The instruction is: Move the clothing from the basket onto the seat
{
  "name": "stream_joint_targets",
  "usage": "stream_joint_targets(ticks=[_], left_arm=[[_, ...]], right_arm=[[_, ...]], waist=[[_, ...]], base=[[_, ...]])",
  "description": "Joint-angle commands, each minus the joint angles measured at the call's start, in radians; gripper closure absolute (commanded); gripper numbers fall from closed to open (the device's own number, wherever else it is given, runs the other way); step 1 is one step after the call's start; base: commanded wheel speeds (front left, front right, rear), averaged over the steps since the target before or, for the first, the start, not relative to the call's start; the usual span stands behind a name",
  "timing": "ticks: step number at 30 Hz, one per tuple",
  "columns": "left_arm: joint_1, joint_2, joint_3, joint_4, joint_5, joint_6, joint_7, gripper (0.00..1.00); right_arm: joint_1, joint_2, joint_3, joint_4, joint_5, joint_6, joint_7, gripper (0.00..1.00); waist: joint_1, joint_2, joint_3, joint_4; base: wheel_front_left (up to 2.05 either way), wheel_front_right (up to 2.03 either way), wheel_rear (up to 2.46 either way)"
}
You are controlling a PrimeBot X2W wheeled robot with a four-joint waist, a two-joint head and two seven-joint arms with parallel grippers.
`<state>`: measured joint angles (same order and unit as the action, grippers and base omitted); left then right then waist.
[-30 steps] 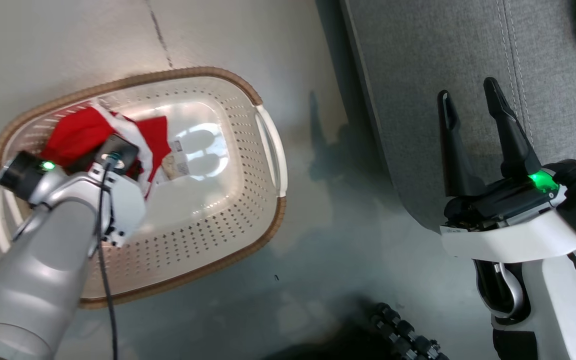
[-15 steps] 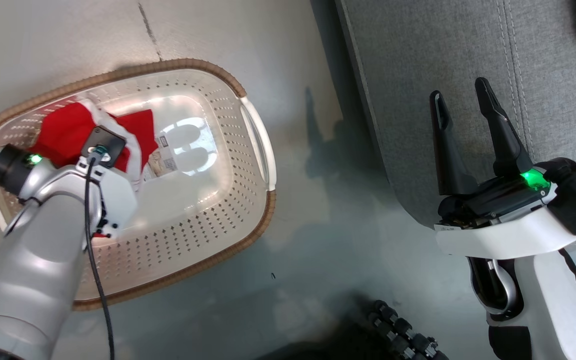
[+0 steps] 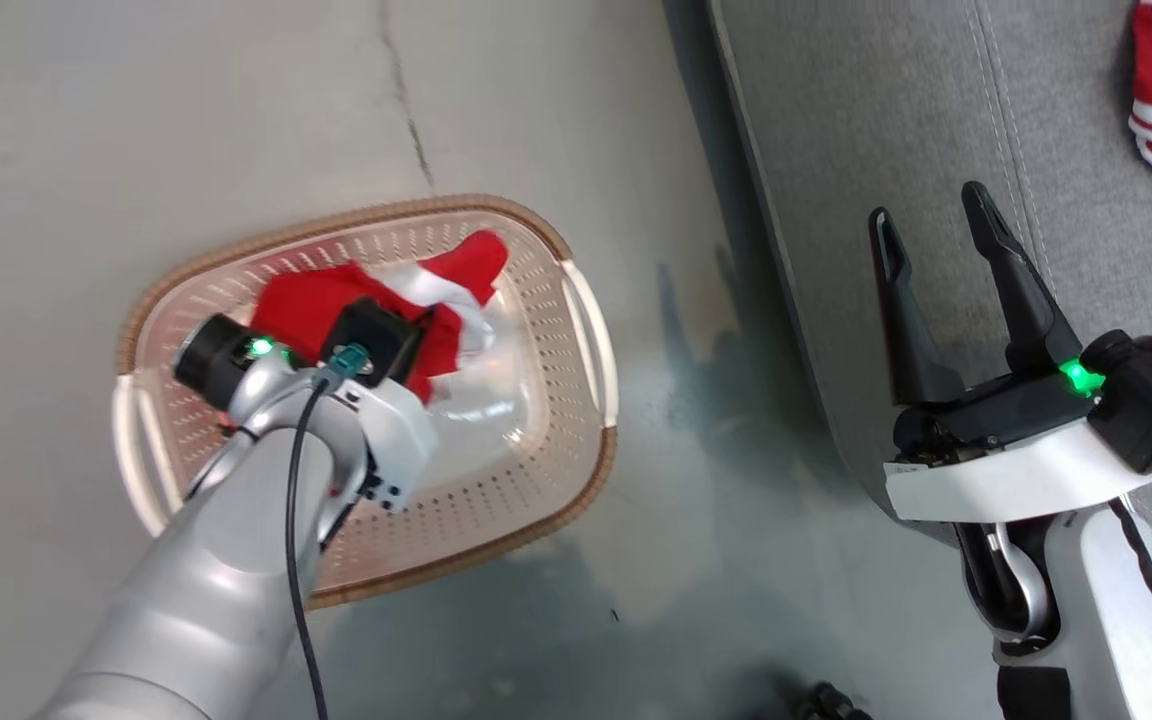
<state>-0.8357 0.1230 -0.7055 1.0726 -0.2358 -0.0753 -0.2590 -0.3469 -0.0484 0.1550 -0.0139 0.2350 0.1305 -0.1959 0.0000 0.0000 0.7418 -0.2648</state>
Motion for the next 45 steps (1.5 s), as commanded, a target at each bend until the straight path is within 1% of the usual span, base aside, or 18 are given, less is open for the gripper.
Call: stream_joint_targets(ticks=[1,10,14,22,27,33,39,45], left_arm=[[0.022,-0.001,0.011,-0.054,-0.013,-0.003,-0.006,1.00],[0.202,0.017,0.108,-0.415,-0.073,0.022,-0.006,1.00],[0.279,0.021,0.156,-0.536,-0.100,0.036,-0.006,1.00],[0.414,0.028,0.252,-0.741,-0.138,0.083,-0.007,1.00],[0.471,0.038,0.294,-0.839,-0.151,0.088,-0.007,1.00],[0.518,0.043,0.323,-0.935,-0.152,0.091,-0.007,1.00],[0.564,0.049,0.322,-0.999,-0.159,0.079,-0.006,1.00],[0.618,0.056,0.315,-1.040,-0.165,0.087,-0.004,1.00]], right_arm=[[0.016,-0.005,-0.010,-0.007,-0.012,0.001,0.015,0.00],[0.072,-0.005,-0.048,-0.048,-0.052,0.001,0.097,0.00],[0.097,-0.005,-0.066,-0.059,-0.070,0.001,0.133,0.00],[0.154,-0.005,-0.104,-0.061,-0.081,0.001,0.180,0.00],[0.188,-0.005,-0.117,-0.059,-0.071,0.001,0.198,0.00],[0.226,-0.005,-0.123,-0.050,-0.064,0.001,0.217,0.00],[0.264,-0.005,-0.114,-0.042,-0.055,0.001,0.229,0.00],[0.301,-0.005,-0.108,-0.035,-0.043,0.001,0.237,0.00]], waist=[[0.0000,0.0000,-0.071,0.056],[0.0000,0.0000,-0.216,0.137],[0.0000,0.0000,-0.277,0.172],[0.0000,0.0000,-0.388,0.232],[0.0000,0.0000,-0.454,0.254],[0.0000,0.0000,-0.533,0.264],[0.0000,0.0000,-0.598,0.263],[0.0000,0.0000,-0.655,0.258]], base=[[0.00,0.00,0.00],[0.00,0.00,0.00],[0.00,0.00,0.00],[0.00,0.00,0.00],[0.00,0.00,0.00],[0.00,0.00,0.00],[0.00,0.00,0.00],[0.00,0.00,0.00]])
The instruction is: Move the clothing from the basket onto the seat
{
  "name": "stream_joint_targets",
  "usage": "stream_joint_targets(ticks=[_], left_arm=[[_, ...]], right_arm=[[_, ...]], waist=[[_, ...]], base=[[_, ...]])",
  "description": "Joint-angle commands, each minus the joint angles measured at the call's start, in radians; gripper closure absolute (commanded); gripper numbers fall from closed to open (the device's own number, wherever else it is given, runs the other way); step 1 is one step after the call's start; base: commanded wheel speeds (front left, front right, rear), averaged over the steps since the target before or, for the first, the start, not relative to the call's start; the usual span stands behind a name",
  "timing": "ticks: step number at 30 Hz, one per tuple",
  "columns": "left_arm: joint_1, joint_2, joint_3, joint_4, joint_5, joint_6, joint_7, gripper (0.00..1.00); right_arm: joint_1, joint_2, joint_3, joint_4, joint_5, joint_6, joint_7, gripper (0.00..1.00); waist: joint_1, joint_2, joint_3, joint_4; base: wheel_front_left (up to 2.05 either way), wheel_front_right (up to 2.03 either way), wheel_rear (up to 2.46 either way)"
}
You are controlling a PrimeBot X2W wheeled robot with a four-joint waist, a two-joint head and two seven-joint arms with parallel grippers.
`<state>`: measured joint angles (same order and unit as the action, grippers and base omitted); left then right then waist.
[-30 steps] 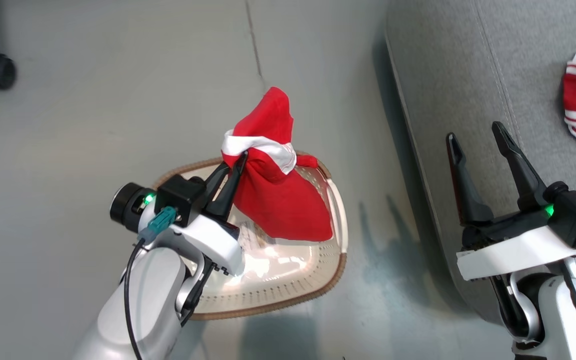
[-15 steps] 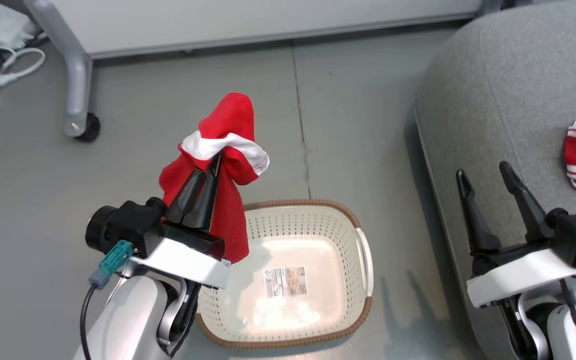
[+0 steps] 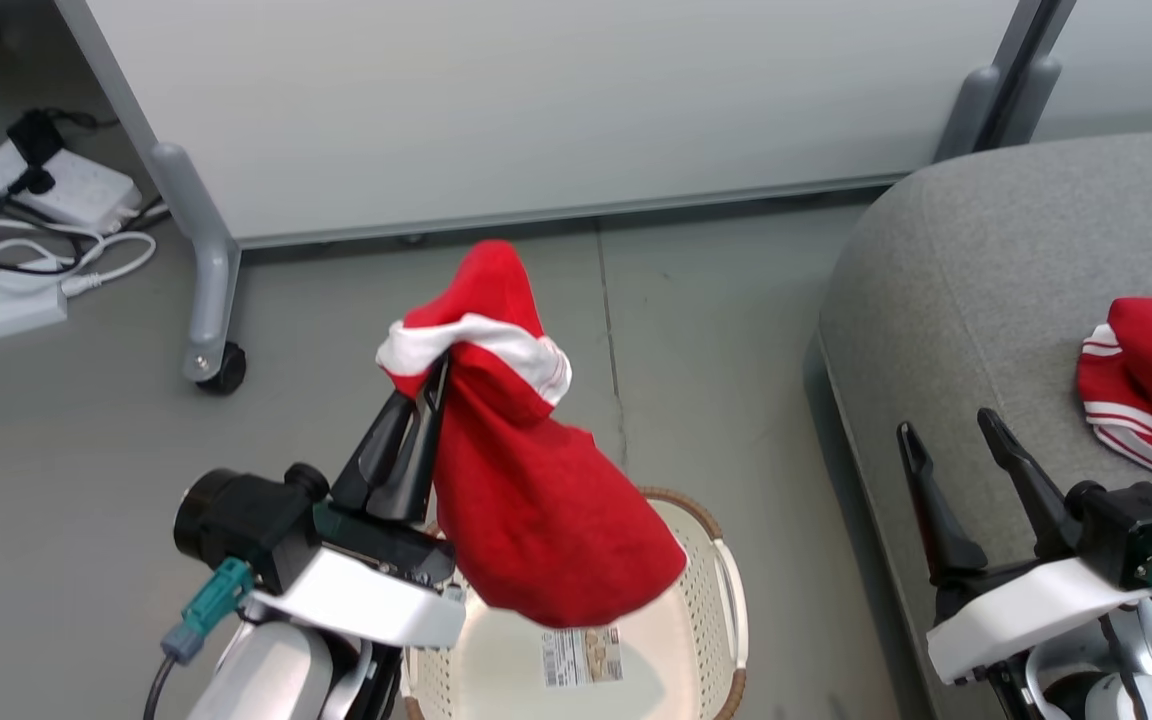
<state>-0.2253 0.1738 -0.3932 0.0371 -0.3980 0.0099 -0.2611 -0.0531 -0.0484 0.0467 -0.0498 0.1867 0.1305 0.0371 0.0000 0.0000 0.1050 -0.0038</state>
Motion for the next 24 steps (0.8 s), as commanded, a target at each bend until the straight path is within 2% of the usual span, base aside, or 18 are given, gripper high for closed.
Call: stream_joint_targets(ticks=[1,9,24], left_arm=[[0.018,0.006,0.000,-0.011,-0.005,0.004,-0.001,1.00],[0.088,0.019,-0.013,-0.046,-0.013,0.019,0.011,1.00],[0.101,0.032,-0.021,-0.065,-0.021,0.026,0.024,1.00]], right_arm=[[0.013,-0.005,0.001,0.000,0.007,0.001,0.004,0.00],[0.055,-0.005,0.010,-0.008,0.020,0.001,0.020,0.00],[0.061,-0.005,0.021,-0.017,0.033,0.001,0.017,0.00]], waist=[[0.0000,0.0000,-0.027,-0.004],[0.0000,0.0000,-0.075,-0.010],[0.0000,0.0000,-0.080,-0.007]], base=[[0.00,0.00,0.00],[0.00,0.00,0.00],[0.00,0.00,0.00]])
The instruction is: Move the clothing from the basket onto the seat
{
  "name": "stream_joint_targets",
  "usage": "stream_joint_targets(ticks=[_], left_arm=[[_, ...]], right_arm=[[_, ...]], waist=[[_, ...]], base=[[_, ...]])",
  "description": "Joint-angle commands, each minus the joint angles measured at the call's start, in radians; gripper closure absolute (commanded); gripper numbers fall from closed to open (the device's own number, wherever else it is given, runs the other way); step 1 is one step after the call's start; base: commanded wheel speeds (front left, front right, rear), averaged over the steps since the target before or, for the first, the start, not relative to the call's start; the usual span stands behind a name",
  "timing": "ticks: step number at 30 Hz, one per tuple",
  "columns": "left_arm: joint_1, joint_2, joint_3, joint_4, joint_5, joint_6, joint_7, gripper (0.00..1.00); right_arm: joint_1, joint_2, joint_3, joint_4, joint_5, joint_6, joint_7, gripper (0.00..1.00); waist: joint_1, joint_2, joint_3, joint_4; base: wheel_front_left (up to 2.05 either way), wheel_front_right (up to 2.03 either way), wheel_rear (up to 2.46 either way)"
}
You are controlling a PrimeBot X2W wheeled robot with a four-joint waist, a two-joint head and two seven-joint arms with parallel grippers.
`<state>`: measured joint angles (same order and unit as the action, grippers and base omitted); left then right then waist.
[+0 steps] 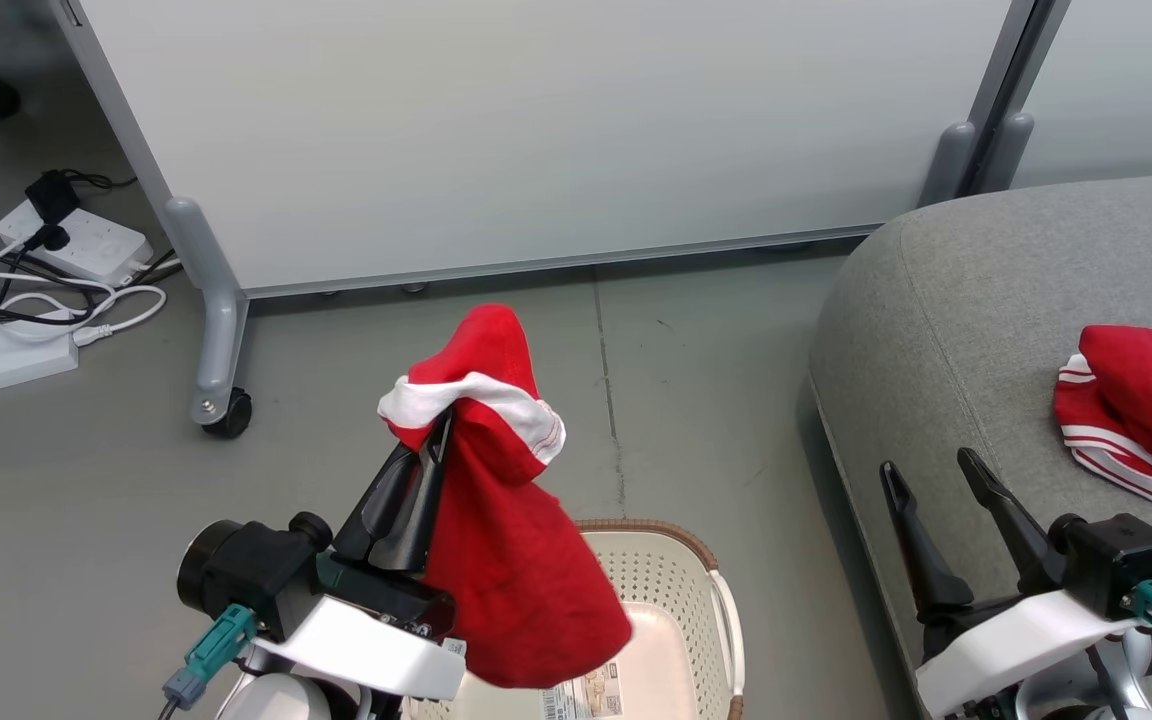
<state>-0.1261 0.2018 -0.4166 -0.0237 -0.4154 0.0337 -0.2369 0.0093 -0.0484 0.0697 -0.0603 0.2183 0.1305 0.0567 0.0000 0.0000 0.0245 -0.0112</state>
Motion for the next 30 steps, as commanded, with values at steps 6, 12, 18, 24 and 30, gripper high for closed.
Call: stream_joint_targets(ticks=[6,12,18,24,30], left_arm=[[-0.007,0.007,-0.001,-0.005,-0.006,0.001,-0.002,1.00],[-0.026,0.011,-0.008,-0.012,0.001,-0.005,-0.004,1.00],[-0.041,0.013,-0.020,-0.016,0.012,-0.012,-0.005,1.00],[-0.065,0.007,-0.045,-0.015,0.020,-0.024,-0.002,1.00],[-0.076,0.001,-0.063,-0.020,0.025,-0.032,-0.005,1.00]], right_arm=[[-0.014,-0.005,0.020,-0.015,0.005,0.001,-0.009,0.00],[-0.065,-0.004,0.118,-0.027,0.038,0.001,-0.016,0.00],[-0.146,-0.005,0.314,0.021,0.093,0.001,-0.012,0.00],[-0.280,-0.005,0.547,0.160,0.203,0.001,-0.053,0.00],[-0.407,-0.005,0.676,0.316,0.278,0.001,-0.090,0.00]], waist=[[0.0000,0.0000,0.006,0.002],[0.0000,0.0000,0.016,0.010],[0.0000,0.0000,0.029,0.022],[0.0000,0.0000,0.040,0.053],[0.0000,0.0000,0.051,0.076]], base=[[0.00,0.00,0.00],[0.00,0.00,0.00],[0.00,0.00,0.00],[0.00,0.00,0.00],[0.00,0.00,0.00]])
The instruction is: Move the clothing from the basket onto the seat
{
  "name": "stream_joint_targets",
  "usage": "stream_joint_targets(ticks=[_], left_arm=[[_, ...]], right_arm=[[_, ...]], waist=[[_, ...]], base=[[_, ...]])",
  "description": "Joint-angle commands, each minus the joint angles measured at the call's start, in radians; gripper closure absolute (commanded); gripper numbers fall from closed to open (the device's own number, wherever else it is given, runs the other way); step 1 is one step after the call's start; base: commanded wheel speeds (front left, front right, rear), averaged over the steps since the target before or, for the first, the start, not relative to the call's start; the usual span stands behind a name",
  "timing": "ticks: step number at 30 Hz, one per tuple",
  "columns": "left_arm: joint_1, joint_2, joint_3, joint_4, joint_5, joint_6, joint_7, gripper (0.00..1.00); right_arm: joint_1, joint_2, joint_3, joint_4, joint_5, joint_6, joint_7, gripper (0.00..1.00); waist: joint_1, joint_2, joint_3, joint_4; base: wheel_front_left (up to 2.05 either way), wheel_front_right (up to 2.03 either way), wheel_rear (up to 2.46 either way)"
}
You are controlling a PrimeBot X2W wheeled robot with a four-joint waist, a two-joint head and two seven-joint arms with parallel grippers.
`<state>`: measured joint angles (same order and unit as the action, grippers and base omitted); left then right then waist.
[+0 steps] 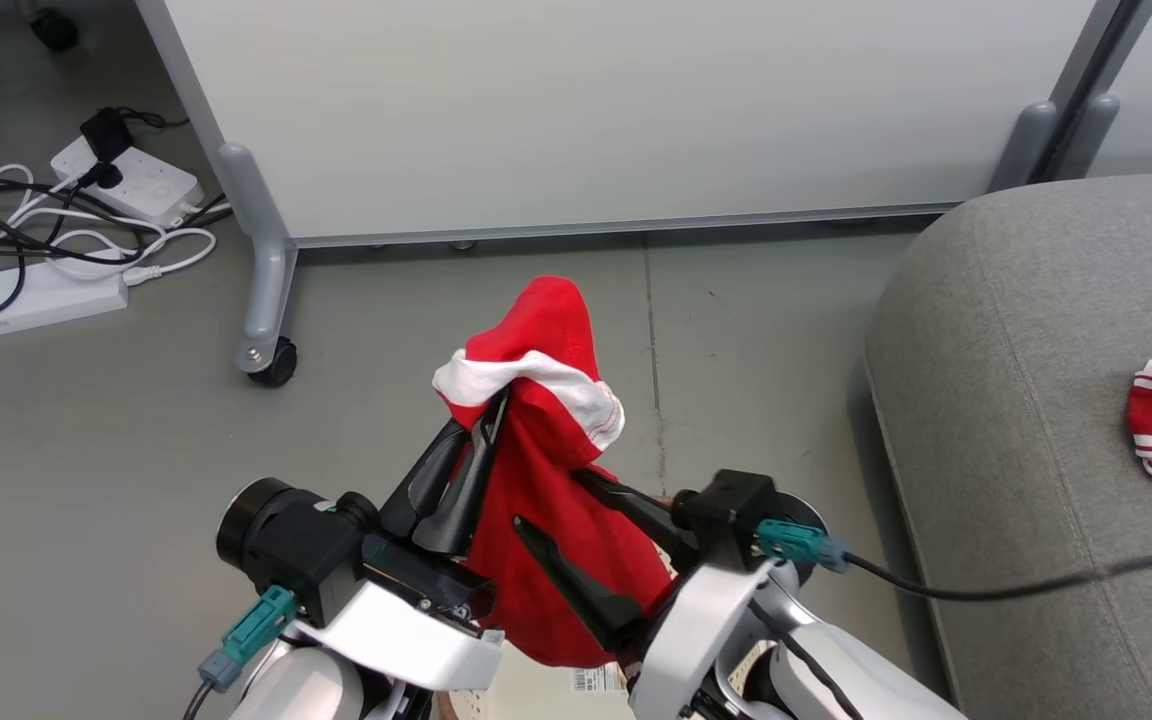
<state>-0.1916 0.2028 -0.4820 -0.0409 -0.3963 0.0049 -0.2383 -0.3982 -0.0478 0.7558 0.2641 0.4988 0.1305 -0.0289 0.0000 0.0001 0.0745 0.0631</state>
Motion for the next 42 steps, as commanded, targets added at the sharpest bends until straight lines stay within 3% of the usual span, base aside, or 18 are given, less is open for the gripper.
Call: stream_joint_targets(ticks=[1,3,4,5,6,13,14,15,16,23,42], left_arm=[[-0.013,-0.001,0.000,-0.003,0.006,-0.005,-0.005,1.00],[-0.018,-0.002,-0.004,-0.004,0.007,-0.008,-0.007,1.00],[-0.021,-0.003,-0.007,-0.004,0.007,-0.010,-0.007,1.00],[-0.024,-0.004,-0.009,-0.003,0.007,-0.012,-0.008,1.00],[-0.025,-0.004,-0.010,-0.002,0.007,-0.014,-0.008,1.00],[-0.024,-0.004,-0.009,0.003,0.008,-0.009,-0.013,1.00],[-0.021,-0.005,-0.006,0.004,0.009,-0.004,-0.014,0.93],[-0.019,-0.006,-0.003,0.004,0.009,-0.001,-0.015,0.52],[-0.018,-0.007,-0.001,0.003,0.010,0.004,-0.016,0.01],[-0.004,0.010,-0.006,0.023,0.019,0.018,0.012,0.00],[0.022,0.046,-0.163,0.124,0.087,-0.052,0.068,0.00]], right_arm=[[-0.021,-0.006,0.010,0.019,0.010,0.001,-0.011,0.00],[-0.059,-0.006,0.045,0.073,0.037,0.001,-0.022,0.00],[-0.079,-0.006,0.060,0.100,0.044,0.001,-0.026,0.48],[-0.095,-0.006,0.071,0.121,0.062,0.001,-0.036,0.66],[-0.111,-0.006,0.084,0.141,0.071,0.001,-0.043,1.00],[-0.177,-0.006,0.131,0.217,0.139,0.001,-0.104,1.00],[-0.182,-0.006,0.131,0.225,0.144,0.001,-0.114,1.00],[-0.186,-0.006,0.127,0.229,0.148,0.001,-0.126,1.00],[-0.190,-0.006,0.121,0.235,0.152,0.001,-0.136,1.00],[-0.206,-0.006,0.044,0.258,0.141,0.001,-0.179,1.00],[-0.125,-0.006,-0.224,0.272,-0.006,0.001,-0.168,1.00]], waist=[[0.0000,-0.0001,0.003,0.005],[0.0000,-0.0001,0.006,0.011],[0.0000,-0.0001,0.007,0.014],[0.0000,-0.0001,0.008,0.017],[0.0000,-0.0001,0.008,0.020],[0.0000,-0.0001,0.007,0.022],[0.0000,-0.0001,0.005,0.020],[0.0000,-0.0001,0.005,0.017],[0.0000,-0.0001,0.004,0.013],[0.0000,-0.0001,0.005,-0.031],[0.0000,-0.0001,0.023,-0.203]], base=[[0.00,0.00,0.00],[0.00,0.00,0.00],[0.00,0.00,0.00],[0.00,0.00,0.00],[0.00,0.00,0.00],[0.00,0.00,0.00],[0.00,0.00,0.00],[0.00,0.00,0.00],[0.00,0.00,0.00],[0.00,0.00,0.00],[0.00,0.00,0.00]])
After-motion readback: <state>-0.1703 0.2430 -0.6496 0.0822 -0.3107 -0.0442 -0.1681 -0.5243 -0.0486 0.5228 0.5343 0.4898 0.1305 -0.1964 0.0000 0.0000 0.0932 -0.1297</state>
